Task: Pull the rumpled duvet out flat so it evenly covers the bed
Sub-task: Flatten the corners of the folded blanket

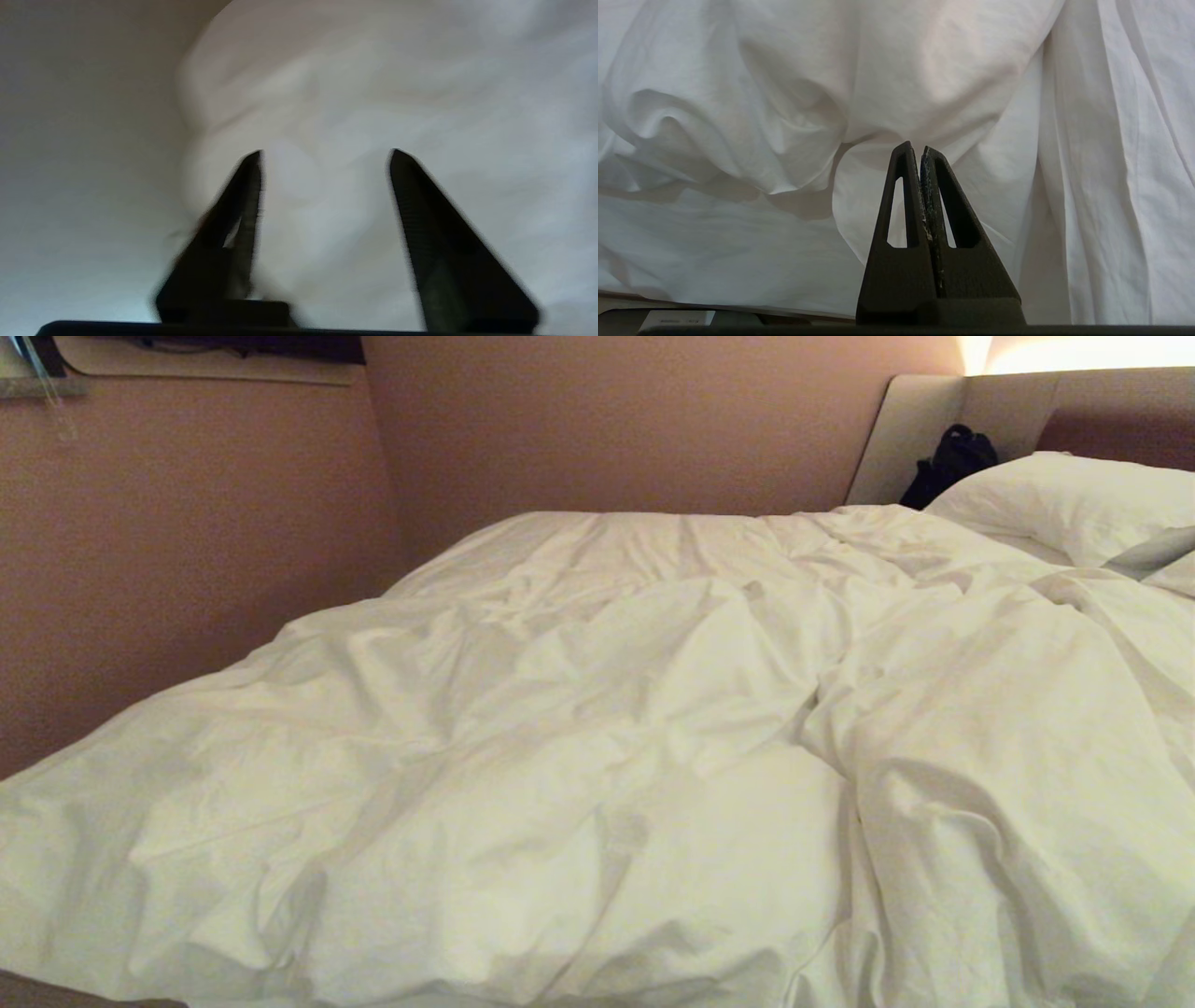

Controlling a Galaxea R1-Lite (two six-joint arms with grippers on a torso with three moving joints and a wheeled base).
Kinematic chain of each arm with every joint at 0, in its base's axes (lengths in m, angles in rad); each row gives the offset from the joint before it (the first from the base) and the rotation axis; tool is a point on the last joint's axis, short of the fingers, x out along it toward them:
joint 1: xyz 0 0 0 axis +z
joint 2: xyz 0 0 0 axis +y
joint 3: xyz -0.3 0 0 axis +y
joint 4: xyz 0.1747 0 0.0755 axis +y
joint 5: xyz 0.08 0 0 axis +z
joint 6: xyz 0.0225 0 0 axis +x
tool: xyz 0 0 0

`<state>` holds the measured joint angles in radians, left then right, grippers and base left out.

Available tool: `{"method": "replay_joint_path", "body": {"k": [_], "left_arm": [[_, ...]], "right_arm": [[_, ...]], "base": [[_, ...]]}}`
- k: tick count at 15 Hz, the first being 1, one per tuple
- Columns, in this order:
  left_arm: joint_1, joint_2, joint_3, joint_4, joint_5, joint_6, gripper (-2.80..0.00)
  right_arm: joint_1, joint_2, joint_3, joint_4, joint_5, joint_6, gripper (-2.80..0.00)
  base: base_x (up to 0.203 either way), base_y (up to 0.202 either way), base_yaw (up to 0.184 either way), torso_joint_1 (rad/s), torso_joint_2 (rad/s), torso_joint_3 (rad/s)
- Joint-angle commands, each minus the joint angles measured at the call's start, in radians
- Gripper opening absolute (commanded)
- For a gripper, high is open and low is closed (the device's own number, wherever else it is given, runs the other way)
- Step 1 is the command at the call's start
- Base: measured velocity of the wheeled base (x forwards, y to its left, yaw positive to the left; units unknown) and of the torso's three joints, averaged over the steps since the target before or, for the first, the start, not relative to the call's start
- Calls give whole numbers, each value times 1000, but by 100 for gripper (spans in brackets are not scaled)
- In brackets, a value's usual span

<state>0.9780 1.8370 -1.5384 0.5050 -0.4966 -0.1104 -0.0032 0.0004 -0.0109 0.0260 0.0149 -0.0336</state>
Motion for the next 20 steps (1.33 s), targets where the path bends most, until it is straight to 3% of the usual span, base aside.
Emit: {"method": "replay_joint_path", "body": {"k": [1,4,7,11,15,20], "left_arm": [[68,-36,168,-20,-5,113,-280],[159,-32,295,-19,-71,143,-280],[210,2,326,3,-132,23,-280],[240,107,299,-10,-150,-19,-280],[264,225,258,-2,-303,-16,-280],[263,246,255,43,-465,-13,-280]], "right_arm": [[0,0,0,0,0,-2,-280],[0,0,0,0,0,0,-280],[0,0,0,0,0,0,-280],[0,0,0,0,0,-1,-280],[0,0,0,0,0,0,-280],[0,0,0,0,0,0,-280]], "base": [[0,0,0,0,0,0],[0,0,0,0,0,0],[0,0,0,0,0,0],[0,0,0,0,0,0],[0,0,0,0,0,0],[0,0,0,0,0,0]]}}
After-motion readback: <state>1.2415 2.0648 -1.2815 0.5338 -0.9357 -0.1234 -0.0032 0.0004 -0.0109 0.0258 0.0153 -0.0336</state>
